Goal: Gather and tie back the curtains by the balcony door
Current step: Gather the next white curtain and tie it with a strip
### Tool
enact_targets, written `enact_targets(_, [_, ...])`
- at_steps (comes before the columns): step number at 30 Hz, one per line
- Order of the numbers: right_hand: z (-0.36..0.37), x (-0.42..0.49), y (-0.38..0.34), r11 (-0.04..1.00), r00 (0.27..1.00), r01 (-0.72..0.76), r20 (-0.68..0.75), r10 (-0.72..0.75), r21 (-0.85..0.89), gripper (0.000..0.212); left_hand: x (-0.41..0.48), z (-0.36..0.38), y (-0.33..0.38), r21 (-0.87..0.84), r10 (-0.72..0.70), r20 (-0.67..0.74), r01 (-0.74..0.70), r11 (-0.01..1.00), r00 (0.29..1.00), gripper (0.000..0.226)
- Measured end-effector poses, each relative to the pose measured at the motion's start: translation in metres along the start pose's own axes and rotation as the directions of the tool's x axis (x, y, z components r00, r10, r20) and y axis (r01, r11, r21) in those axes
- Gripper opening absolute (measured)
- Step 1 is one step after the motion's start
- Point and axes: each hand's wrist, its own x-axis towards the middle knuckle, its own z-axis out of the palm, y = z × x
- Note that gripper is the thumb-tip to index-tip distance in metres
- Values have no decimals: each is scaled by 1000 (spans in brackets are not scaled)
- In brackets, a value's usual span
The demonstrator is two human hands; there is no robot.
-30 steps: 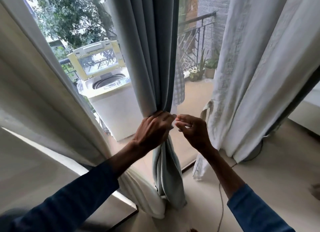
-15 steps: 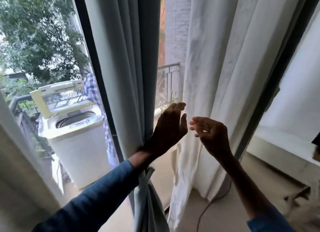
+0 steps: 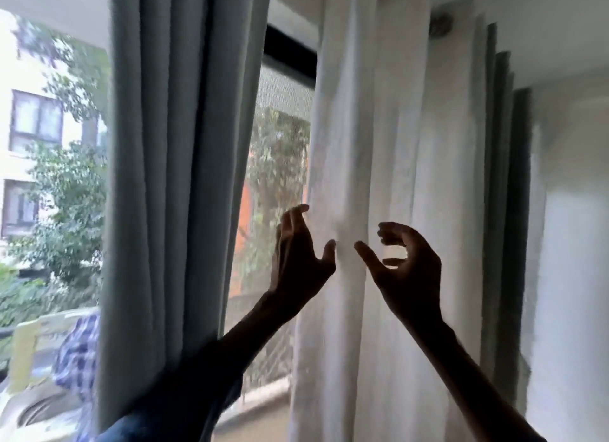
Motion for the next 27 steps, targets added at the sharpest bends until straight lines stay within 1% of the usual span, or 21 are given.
enact_targets(1, [2,20,-2,1000,1000,28,-3,-28,9,53,21,1,7,13,23,-26,-22,1000,999,77])
enact_targets(3, [7,57,-7,997,998,70,-6,-70,32,51,61,3,19,7,58,-57,-58,998,997,80])
enact_targets(7, [10,133,-11,989,988,143,-64,-141,34,40,145,2,51,-53,66,-130,-73,996,989,71])
enact_targets(10, [11,187,-9,978,970,208,-121,-210,-30,34,202,0,68,-42,111,-220,-123,992,969,64])
enact_targets(12, [13,217,-8,971,964,221,-127,-232,-92,33,233,-2,74,-24,132,-262,-143,989,956,61])
enact_targets(15, [13,257,-8,971,966,213,-125,-226,-109,38,270,-3,78,32,137,-265,-133,991,954,45])
enact_targets(17, [13,279,-10,961,956,235,-142,-256,-145,43,287,-5,82,77,144,-296,-127,989,944,32])
enact_targets(18, [11,289,-11,953,951,240,-153,-269,-187,46,294,-8,86,73,140,-310,-123,990,940,33])
enact_targets(21, [8,308,-10,926,933,216,-213,-289,-310,60,301,-15,105,-26,62,-308,-73,997,949,69])
enact_targets(22, [7,313,-7,924,927,206,-237,-290,-324,66,302,-17,111,-80,14,-309,-40,996,951,79])
enact_targets(23, [6,319,-5,928,926,187,-258,-276,-321,72,305,-18,118,-124,-31,-307,-8,992,951,85])
enact_targets(25, [4,333,2,957,950,102,-259,-175,-270,81,306,-20,130,-139,-61,-286,21,990,956,81])
enact_targets(27, [2,349,10,991,975,3,-219,-33,-136,81,305,-21,142,-26,-6,-276,-1,1000,961,78])
